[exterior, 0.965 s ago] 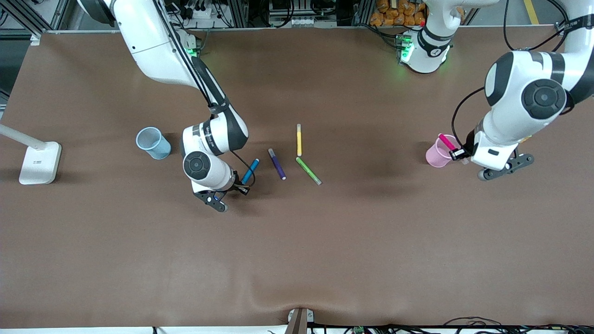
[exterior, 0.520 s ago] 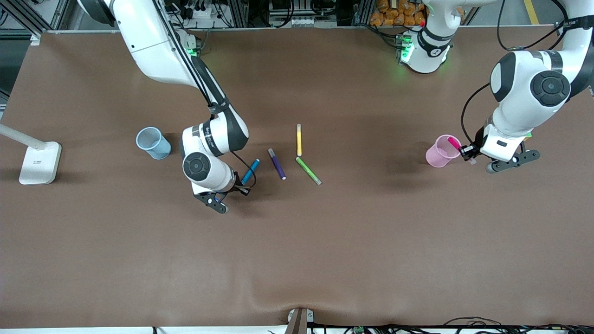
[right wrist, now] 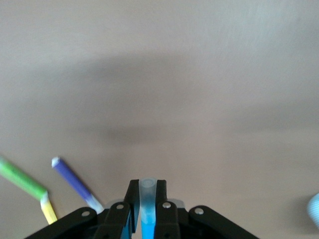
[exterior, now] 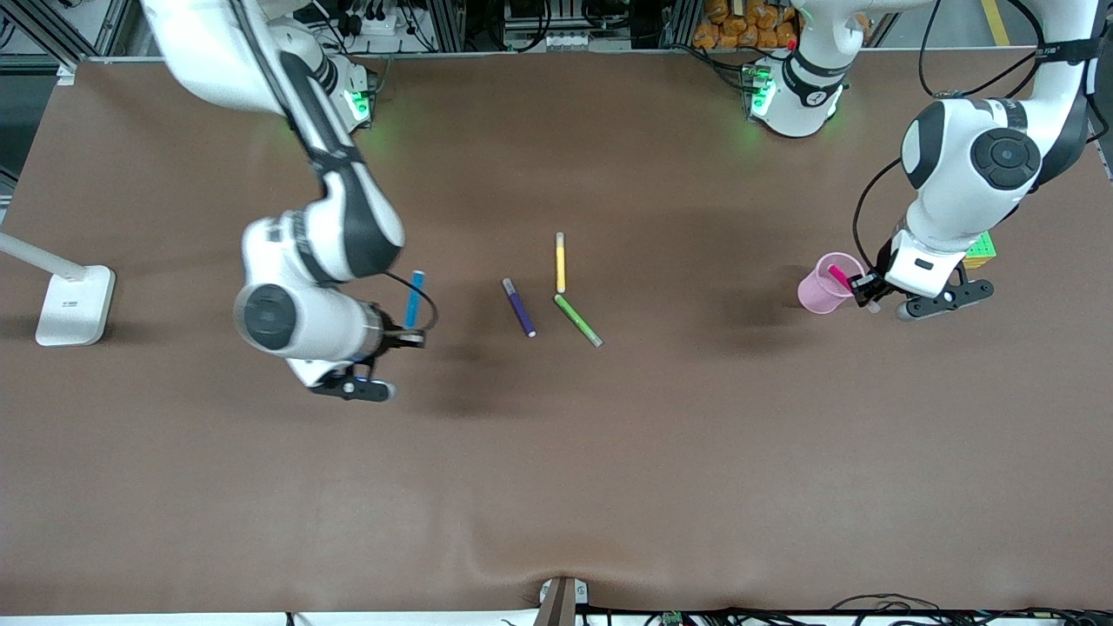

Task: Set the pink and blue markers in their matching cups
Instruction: 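Lower the pink marker into the pink cup while the right gripper carries blue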

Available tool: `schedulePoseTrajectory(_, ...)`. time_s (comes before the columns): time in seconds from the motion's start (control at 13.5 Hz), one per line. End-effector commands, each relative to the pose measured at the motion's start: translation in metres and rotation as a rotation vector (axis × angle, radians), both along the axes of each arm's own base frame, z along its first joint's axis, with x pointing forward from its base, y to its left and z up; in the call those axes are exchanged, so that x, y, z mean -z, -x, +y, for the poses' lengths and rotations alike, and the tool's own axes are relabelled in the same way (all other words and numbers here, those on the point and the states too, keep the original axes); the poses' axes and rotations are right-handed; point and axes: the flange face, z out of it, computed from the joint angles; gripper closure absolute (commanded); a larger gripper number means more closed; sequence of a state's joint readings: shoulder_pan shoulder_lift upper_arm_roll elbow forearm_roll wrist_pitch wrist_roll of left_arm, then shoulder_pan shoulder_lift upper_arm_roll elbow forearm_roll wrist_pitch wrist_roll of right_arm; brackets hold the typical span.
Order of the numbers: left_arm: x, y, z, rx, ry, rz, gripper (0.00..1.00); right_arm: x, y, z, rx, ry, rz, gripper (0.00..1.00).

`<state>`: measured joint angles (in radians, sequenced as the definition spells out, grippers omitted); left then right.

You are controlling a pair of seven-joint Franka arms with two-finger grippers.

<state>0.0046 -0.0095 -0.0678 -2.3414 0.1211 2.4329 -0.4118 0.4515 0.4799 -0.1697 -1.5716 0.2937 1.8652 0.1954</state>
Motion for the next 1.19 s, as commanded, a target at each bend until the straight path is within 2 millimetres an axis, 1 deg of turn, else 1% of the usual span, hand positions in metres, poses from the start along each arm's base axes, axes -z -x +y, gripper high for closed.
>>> schedulePoseTrajectory(0.0,0.009,0.012,0.002,0.026,-0.005,-0.040,1.00,-0.043,0.008,-0.045,-0.196,-0.094,-0.020,1.00)
schedulePoseTrajectory(0.07,0.011,0.015,0.005,0.030,-0.006,-0.040,1.00,-0.057,0.014,-0.057,-0.251,-0.116,-0.024,1.00)
schedulePoseTrajectory(0.15,0.011,0.015,0.012,0.025,-0.008,-0.039,1.00,-0.069,0.023,-0.072,-0.280,-0.137,-0.028,1.00)
schedulePoseTrajectory(0.22,0.013,0.017,0.012,0.025,-0.009,-0.034,1.00,-0.073,0.036,-0.086,-0.313,-0.157,-0.028,1.00)
schedulePoseTrajectory(0.3,0.011,0.019,0.012,0.026,-0.010,-0.039,1.00,-0.068,0.052,-0.097,-0.346,-0.202,-0.033,1.00)
schedulePoseTrajectory(0.37,0.009,0.024,0.013,0.043,-0.014,-0.039,1.00,-0.063,0.063,-0.113,-0.362,-0.251,-0.055,1.00)
schedulePoseTrajectory(0.52,0.009,0.032,0.020,0.041,-0.017,-0.035,1.00,-0.042,0.089,-0.145,-0.455,-0.328,-0.112,1.00)
schedulePoseTrajectory(0.59,0.010,0.033,0.022,0.035,-0.017,-0.033,1.00,-0.032,0.103,-0.155,-0.499,-0.380,-0.142,1.00)
schedulePoseTrajectory(0.67,0.012,0.033,0.022,0.035,-0.016,-0.029,1.00,-0.023,0.108,-0.171,-0.544,-0.441,-0.179,1.00)
schedulePoseTrajectory(0.74,0.014,0.033,0.022,0.034,-0.015,-0.030,1.00,-0.015,0.107,-0.192,-0.617,-0.501,-0.238,1.00)
schedulePoseTrajectory(0.82,0.018,0.035,0.021,0.038,-0.013,-0.038,1.00,-0.006,0.106,-0.208,-0.697,-0.576,-0.313,1.00)
schedulePoseTrajectory(0.89,0.023,0.039,0.020,0.041,-0.009,-0.050,1.00,0.007,0.108,-0.218,-0.748,-0.641,-0.363,1.00)
schedulePoseTrajectory(0.97,0.028,0.043,0.021,0.041,-0.007,-0.051,1.00,0.016,0.111,-0.222,-0.786,-0.693,-0.398,1.00)
schedulePoseTrajectory(1.11,0.030,0.042,0.020,0.043,-0.004,-0.063,1.00,0.032,0.111,-0.239,-0.849,-0.747,-0.458,1.00)
